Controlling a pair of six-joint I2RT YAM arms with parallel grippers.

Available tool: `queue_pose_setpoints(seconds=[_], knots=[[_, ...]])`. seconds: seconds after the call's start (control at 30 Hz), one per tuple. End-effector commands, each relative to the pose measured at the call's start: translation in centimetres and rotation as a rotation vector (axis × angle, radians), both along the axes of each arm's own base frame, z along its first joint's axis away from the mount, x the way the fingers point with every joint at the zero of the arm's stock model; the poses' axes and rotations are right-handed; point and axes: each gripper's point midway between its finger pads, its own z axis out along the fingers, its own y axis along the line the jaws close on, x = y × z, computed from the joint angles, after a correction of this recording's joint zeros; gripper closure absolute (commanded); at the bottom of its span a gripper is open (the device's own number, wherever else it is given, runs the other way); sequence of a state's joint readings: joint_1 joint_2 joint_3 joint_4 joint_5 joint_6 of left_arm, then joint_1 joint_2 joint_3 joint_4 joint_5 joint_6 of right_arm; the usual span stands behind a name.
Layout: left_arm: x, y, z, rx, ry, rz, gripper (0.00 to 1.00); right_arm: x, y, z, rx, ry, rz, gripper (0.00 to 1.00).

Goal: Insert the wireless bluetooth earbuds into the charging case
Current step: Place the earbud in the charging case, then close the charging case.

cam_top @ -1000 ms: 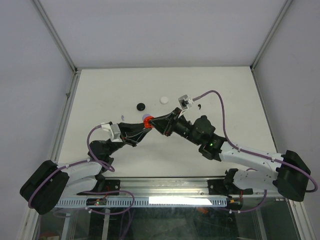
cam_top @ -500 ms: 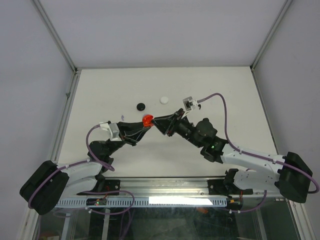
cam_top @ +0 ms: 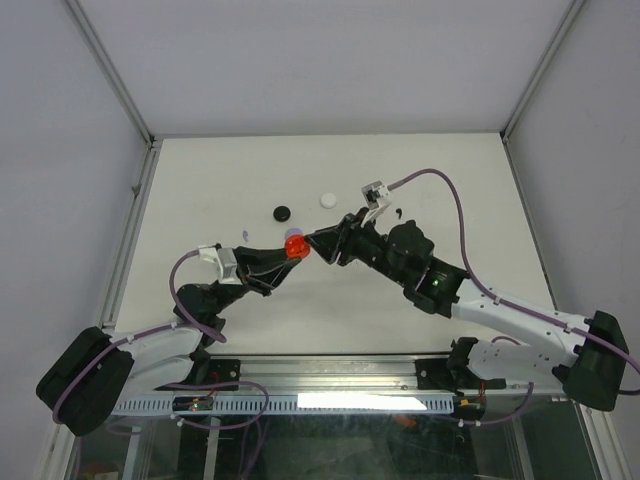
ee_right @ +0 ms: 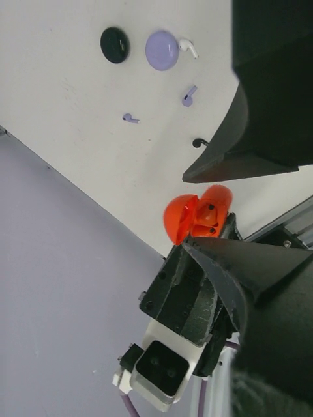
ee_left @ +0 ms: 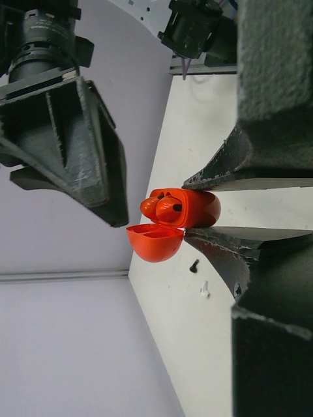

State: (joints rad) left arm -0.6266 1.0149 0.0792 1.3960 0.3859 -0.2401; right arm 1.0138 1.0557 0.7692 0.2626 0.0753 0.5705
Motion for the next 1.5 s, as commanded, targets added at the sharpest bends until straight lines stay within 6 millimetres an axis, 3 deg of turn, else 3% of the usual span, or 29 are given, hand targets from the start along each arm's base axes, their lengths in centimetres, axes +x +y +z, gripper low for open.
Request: queue_pose_setpoints(seconds=[0.0,0.03,0.1,0.4,0.43,0.47,0.7,0.97,1.2,1.3,1.47], knots=[[-1.3,-0.2,-0.5,-0.004,0.037,-0.075,1.00,-1.4,-0.1,2.3,-0.067,-0.121,0.155,0.28],[-1.4,-0.3,-0.4,-0.008,0.041,-0.083,1.00,-1.9,0.2,2.3,-0.071,-0.126,0.208,0.18],[-1.8,-0.5,0.0,-0.011,0.037,-0.110,1.00,-2.0,0.7,2.0,-0.092,-0.100,0.252,0.13],[-2.4,-1.6,0.8,0.015,0.025,-0.191,1.00,0.0,1.8,0.5,-0.136,-0.058,0.249,0.11],[-2.4,-1.6,0.8,0.013,0.026,-0.191,1.00,-3.0,2.4,0.6,-0.112,-0.034,0.423,0.10],[-2.4,-1.6,0.8,0.008,0.028,-0.190,1.00,-3.3,2.4,0.5,-0.111,-0.025,0.448,0.10],[-1.2,-2.3,-0.5,0.035,0.129,-0.191,1.00,-5.3,1.9,2.2,-0.045,-0.078,0.552,0.16],[0.8,-2.7,-2.4,0.047,0.294,-0.147,1.00,-5.8,1.1,2.1,-0.056,-0.111,0.562,0.18],[2.7,-4.7,-5.0,0.112,0.541,-0.174,1.00,-1.7,-1.0,-0.4,-0.187,-0.097,0.303,0.17],[3.4,-5.8,-6.9,0.150,0.687,-0.199,1.00,1.7,-3.6,-2.5,-0.283,-0.081,0.065,0.16],[4.3,-8.2,-11.3,0.226,0.916,-0.229,1.00,4.4,-8.2,-4.7,-0.371,-0.066,-0.211,0.15]])
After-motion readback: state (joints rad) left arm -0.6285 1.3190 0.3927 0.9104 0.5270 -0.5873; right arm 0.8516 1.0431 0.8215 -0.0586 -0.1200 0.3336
